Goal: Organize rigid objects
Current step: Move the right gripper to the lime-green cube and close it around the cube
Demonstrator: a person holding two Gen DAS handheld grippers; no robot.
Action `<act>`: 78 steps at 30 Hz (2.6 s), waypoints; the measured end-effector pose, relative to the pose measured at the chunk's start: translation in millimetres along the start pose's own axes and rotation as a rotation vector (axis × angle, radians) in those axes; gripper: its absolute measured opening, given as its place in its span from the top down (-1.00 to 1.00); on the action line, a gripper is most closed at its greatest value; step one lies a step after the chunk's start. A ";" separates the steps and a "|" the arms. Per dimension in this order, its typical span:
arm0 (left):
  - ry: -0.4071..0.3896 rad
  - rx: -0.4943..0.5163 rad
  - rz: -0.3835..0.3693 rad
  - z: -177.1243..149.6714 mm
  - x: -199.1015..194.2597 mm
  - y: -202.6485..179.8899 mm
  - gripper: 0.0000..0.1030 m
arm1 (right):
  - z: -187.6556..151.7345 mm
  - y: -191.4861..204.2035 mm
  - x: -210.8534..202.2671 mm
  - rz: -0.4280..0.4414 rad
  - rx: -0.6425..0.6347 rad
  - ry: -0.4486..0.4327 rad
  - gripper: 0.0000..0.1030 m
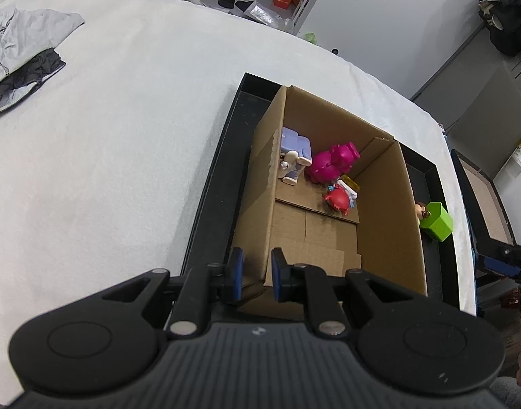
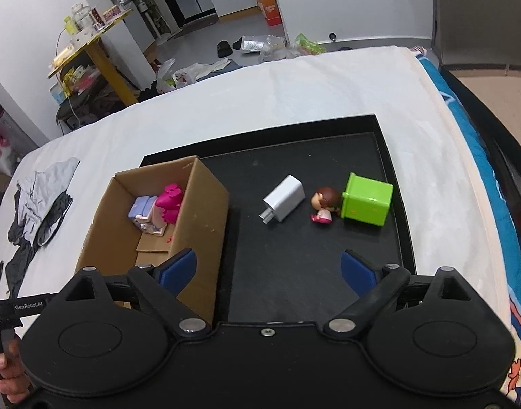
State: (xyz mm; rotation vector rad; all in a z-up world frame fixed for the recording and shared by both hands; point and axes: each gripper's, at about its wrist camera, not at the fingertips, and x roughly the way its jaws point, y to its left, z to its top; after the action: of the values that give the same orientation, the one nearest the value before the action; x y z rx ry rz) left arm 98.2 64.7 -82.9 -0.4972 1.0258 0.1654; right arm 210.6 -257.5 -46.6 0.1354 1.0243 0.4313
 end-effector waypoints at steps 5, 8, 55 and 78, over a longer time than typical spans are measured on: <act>0.000 0.007 0.006 -0.5 -0.2 -2.7 0.70 | -9.6 -12.7 5.2 0.018 0.043 -0.004 -0.79; 0.000 0.008 0.010 -0.5 -0.6 -3.2 0.70 | -16.2 -22.2 10.0 0.036 0.074 -0.011 -0.79; 0.034 0.005 0.074 3.6 19.0 -10.1 0.70 | 11.9 -69.7 93.7 -0.194 0.205 -0.192 -0.88; 0.037 0.003 0.080 3.6 22.5 -12.4 0.69 | 7.9 -67.5 96.1 -0.326 0.129 -0.198 -0.06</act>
State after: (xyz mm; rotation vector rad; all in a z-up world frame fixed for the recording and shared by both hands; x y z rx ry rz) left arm 117.1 53.4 -96.6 -0.4584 1.0830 0.2268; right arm 279.1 -278.8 -139.9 0.1214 0.8596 0.0529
